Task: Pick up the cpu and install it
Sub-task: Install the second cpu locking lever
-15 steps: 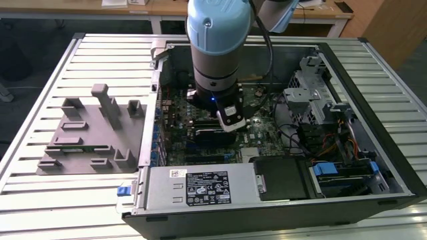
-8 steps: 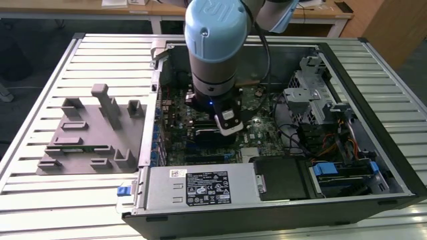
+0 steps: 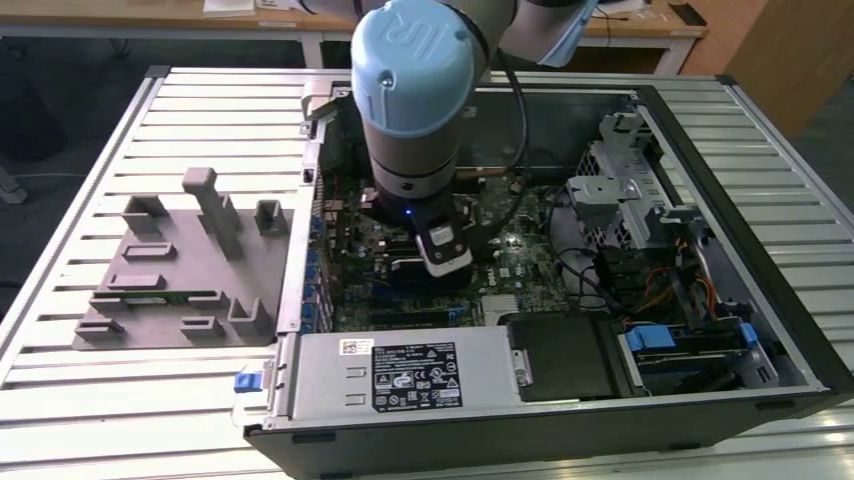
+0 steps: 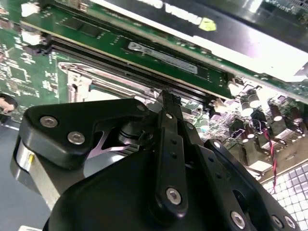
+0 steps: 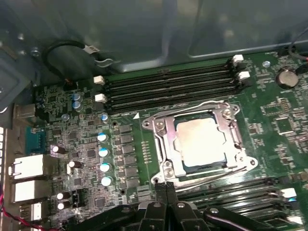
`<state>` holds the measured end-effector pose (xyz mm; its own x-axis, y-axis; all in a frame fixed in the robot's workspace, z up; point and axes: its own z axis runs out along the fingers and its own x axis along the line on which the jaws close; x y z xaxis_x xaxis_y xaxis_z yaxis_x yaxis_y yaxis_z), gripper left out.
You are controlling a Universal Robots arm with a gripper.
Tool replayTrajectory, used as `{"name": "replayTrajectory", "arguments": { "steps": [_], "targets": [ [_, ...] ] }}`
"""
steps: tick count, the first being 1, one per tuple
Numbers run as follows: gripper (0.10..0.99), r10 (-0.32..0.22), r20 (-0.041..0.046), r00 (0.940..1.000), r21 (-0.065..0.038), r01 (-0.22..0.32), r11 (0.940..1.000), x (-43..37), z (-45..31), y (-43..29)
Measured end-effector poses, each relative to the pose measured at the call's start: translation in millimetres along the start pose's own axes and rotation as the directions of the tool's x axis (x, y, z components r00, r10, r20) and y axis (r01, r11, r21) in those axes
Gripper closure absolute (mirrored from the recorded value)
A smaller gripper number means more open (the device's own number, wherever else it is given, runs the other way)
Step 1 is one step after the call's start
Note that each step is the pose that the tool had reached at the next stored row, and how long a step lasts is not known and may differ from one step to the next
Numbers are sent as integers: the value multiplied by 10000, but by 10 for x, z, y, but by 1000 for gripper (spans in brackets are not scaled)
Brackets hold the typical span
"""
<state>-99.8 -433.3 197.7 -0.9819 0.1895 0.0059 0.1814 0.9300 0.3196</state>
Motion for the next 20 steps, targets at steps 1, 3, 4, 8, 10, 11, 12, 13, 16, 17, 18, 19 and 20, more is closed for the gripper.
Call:
{"name": "replayTrajectory", "arguments": {
  "steps": [1,3,4,8,10,11,12,13,16,17,18,19,20],
  "targets": [
    [980,2,-2,10000,-11,-2,10000,8,9,-5],
    [980,4,-10,10000,-50,-4,10000,16,24,-11],
    [980,4,-16,10000,-79,-4,10000,18,31,-13],
    [980,14,-46,10000,-244,-15,9997,24,54,-13],
    [980,18,-55,10000,-289,-20,9996,28,69,-4],
    [980,18,-56,10000,-299,-20,9996,29,78,0],
    [980,18,-56,10000,-300,-19,9995,30,85,4],
    [980,17,-57,10000,-299,-19,9996,31,92,7],
    [980,17,-57,10000,-300,-18,9995,33,111,10],
    [980,17,-58,10000,-297,-19,9996,33,112,10],
    [980,16,-54,10000,-283,-18,9996,33,114,10],
    [980,16,-50,10000,-264,-18,9997,35,116,9],
    [980,15,-48,10000,-250,-17,9997,36,117,9]
  ]
}}
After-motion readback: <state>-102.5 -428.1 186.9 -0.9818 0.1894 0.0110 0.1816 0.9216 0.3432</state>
